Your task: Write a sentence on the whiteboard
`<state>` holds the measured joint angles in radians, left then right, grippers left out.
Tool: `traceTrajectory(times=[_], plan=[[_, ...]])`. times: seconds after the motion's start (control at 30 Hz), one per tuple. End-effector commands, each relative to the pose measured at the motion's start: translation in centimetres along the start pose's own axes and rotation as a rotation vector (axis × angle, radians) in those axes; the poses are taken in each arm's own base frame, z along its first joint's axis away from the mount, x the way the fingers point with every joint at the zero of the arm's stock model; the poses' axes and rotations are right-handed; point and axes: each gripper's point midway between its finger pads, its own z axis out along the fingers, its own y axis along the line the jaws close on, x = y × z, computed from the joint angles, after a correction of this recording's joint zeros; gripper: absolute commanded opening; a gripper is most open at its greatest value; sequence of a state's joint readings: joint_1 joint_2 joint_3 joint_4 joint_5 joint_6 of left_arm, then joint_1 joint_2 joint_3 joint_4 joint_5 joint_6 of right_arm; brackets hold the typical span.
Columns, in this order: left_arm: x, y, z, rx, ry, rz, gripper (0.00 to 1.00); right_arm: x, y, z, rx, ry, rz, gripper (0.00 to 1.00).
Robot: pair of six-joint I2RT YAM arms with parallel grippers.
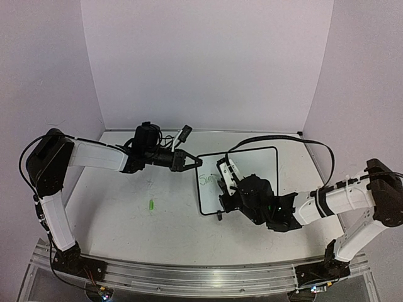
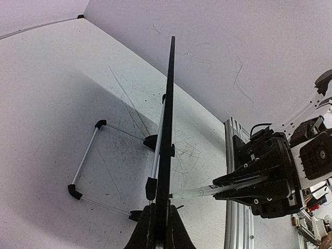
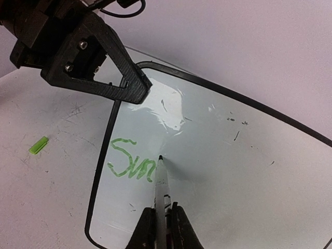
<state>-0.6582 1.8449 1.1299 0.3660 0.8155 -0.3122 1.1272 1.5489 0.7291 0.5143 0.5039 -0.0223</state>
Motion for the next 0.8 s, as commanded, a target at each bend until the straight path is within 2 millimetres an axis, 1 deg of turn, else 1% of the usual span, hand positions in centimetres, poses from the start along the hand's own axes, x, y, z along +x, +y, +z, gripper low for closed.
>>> traceTrajectory(times=[0.0,0.1,0.23,0.3,0.4,0.53,0.6,0.7,0.77], plan=[[-0.4,-1.6,-0.3,0.021,0.000,0.016,0.00,-1.0,-0.5,0.7,0.051,-0.012,0.021,0.00],[-0.4,-1.6,-0.3,0.021,0.001,0.015,0.00,-1.1,-0.8,0.4,0.059,-0.013,0.025,0.00],[-0.3,-1.6,-0.3,0.020,0.002,0.014,0.00,-2.2,-1.0,-1.2,0.007,-0.060,0.056,0.00],[-0.3,-1.5,-0.3,0.018,0.001,0.015,0.00,-1.8,-0.8,-1.5,-0.015,-0.058,0.055,0.00],[-0.2,-1.4,-0.3,0.017,0.003,0.014,0.00,-1.0,-0.5,-1.2,-0.025,-0.039,0.042,0.00],[-0.1,-1.3,-0.2,0.017,0.005,0.011,0.00,-1.3,-0.2,-0.9,-0.032,-0.039,0.042,0.00],[-0.2,-1.4,-0.2,0.018,0.004,0.012,0.00,-1.1,0.0,-0.6,-0.031,-0.031,0.037,0.00],[-0.3,-1.5,-0.3,0.020,0.002,0.014,0.00,-0.7,-0.1,-0.5,-0.020,-0.018,0.028,0.00],[-0.4,-1.5,-0.3,0.019,0.001,0.016,0.00,-0.7,-0.3,-0.4,-0.005,-0.018,0.028,0.00]])
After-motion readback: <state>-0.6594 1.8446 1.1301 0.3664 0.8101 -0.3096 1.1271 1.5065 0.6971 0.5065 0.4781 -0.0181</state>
